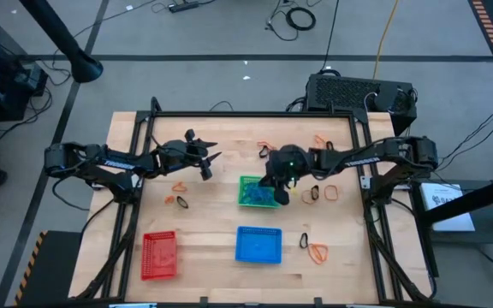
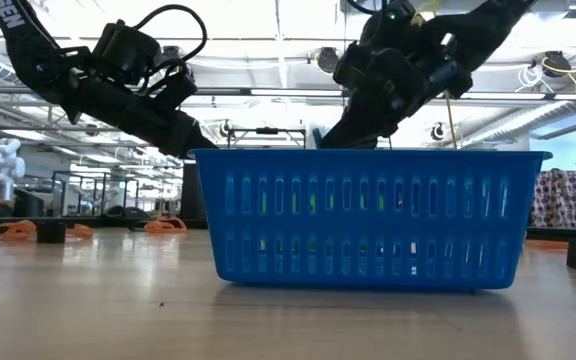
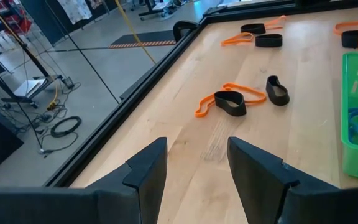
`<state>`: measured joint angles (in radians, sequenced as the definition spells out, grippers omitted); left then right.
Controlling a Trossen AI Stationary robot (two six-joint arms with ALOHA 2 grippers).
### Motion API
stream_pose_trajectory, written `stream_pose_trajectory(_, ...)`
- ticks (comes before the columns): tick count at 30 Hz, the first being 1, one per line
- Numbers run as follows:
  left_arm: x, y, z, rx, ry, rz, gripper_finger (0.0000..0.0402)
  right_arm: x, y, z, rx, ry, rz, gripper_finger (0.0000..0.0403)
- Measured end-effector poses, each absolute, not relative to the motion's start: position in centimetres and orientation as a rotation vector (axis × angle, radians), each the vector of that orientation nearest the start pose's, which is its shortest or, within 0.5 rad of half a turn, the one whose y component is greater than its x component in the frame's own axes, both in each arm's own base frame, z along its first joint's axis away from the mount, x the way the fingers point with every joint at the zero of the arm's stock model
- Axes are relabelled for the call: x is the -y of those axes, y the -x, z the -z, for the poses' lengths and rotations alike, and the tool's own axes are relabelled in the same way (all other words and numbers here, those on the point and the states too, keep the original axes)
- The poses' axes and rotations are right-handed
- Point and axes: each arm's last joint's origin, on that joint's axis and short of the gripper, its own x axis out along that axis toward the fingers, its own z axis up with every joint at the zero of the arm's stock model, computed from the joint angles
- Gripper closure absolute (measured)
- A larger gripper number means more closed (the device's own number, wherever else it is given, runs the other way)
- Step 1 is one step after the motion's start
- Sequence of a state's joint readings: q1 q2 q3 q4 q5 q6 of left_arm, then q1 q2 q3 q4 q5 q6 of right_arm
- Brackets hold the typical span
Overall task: Sort rubber bands into baskets
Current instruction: Put the blue rubberband into the green bin, then put the orange rubberband into the red bin
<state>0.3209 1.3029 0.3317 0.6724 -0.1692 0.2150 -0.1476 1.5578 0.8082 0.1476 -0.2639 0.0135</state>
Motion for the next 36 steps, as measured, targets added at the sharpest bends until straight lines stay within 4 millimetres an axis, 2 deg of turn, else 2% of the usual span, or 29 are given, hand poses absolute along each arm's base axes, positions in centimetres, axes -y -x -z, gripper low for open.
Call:
stream_pose_trajectory(11, -7.7, -21.7, -16.1, -0.351, -0.186, -0.451, 0.0224, 1.9, -31.0, -18.3, -0.688, -0.188, -0.111, 0.0345)
stream_pose_trajectory(20, -7.7, -21.8, -16.3, -0.333, -0.162, -0.457, 0.0224, 2.0, -30.9, -18.1, -0.713, -0.152, 0.007, 0.0305)
stream_pose_trajectory(29, -7.7, -21.7, -16.2, -0.334, -0.083, -0.468, 0.0224, 2.0, -30.8, -18.1, -0.722, -0.15, 0.005, 0.0301)
stream_pose_trajectory(33, -7.9, -21.3, -15.2, -0.478, -0.059, -0.533, 0.0224, 1.6, -30.9, -18.1, -0.719, -0.06, -0.04, 0.0303)
stream_pose_trajectory(36, -9.6, -21.4, -16.0, -0.615, 0.011, -0.684, 0.0224, 1.2, -30.9, -18.1, -0.71, 0.016, -0.08, 0.0308)
